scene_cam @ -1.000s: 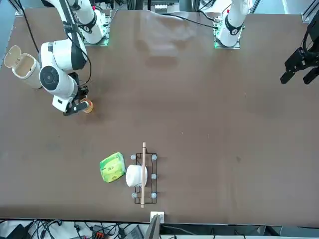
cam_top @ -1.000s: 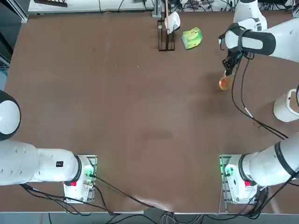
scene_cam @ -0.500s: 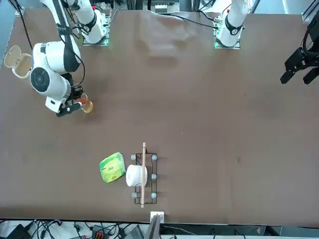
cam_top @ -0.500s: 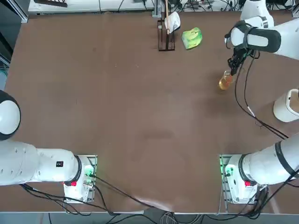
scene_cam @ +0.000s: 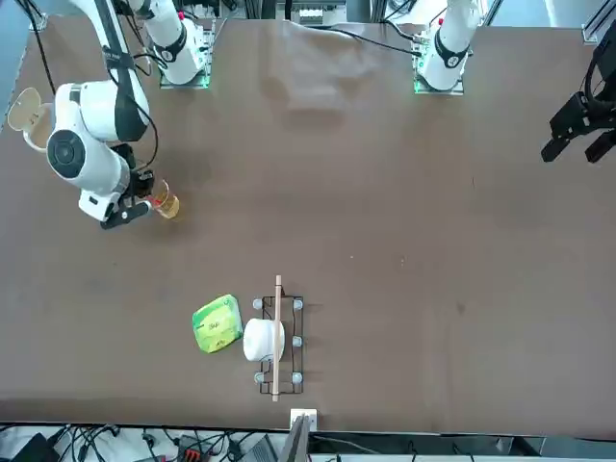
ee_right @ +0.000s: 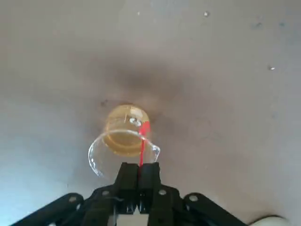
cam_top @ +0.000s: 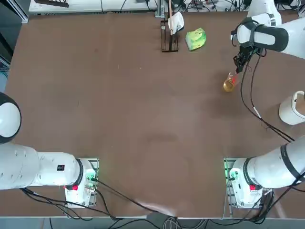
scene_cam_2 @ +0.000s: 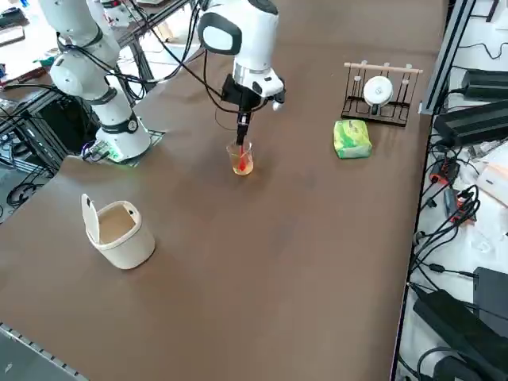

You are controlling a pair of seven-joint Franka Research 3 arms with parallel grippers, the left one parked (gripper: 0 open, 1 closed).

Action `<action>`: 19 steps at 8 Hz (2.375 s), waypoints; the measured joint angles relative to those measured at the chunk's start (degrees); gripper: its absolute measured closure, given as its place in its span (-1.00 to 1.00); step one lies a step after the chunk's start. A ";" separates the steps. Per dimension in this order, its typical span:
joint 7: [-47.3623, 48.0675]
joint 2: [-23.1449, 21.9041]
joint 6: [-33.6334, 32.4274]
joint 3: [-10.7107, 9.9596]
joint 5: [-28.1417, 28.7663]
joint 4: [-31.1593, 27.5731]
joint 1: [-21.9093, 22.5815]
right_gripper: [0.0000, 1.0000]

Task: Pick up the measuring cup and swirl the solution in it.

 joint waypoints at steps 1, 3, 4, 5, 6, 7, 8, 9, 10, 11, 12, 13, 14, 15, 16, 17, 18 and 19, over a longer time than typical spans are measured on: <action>0.11 0.83 0.00 0.05 0.18 0.96 0.01 0.95; 1.45 2.06 0.00 0.46 2.49 1.84 0.42 0.95; 2.71 2.27 -0.02 0.76 3.02 1.94 0.98 0.95; 4.26 2.36 -0.19 0.90 3.08 1.94 1.85 0.95; 5.24 2.44 -0.61 0.97 3.09 1.94 2.69 0.95; 5.72 2.48 -1.34 0.97 3.09 1.94 3.16 0.95; 5.77 2.49 -2.24 0.97 3.09 1.94 3.30 0.90; 5.77 2.49 -2.93 0.95 3.09 1.94 3.29 0.89; 5.77 2.49 -3.13 0.92 3.09 1.94 3.29 0.61; 5.77 2.48 -3.23 0.91 3.10 1.98 3.29 0.28; 5.77 2.42 -3.40 0.91 3.10 2.13 3.29 -0.07; 5.77 2.17 -3.61 0.91 3.10 2.53 3.29 -0.43; 5.78 1.69 -4.43 0.91 3.11 3.33 3.32 -0.78; 5.85 1.18 -6.30 0.96 3.14 4.86 3.51 -1.00; 6.58 0.69 -8.57 1.00 3.19 6.87 4.10 -1.00; 7.70 0.30 -10.53 1.04 3.24 8.84 4.94 -1.00; 9.12 -0.01 -11.85 1.10 3.26 10.51 5.83 -1.00; 10.40 -0.60 -12.49 1.12 3.27 11.66 6.48 -1.00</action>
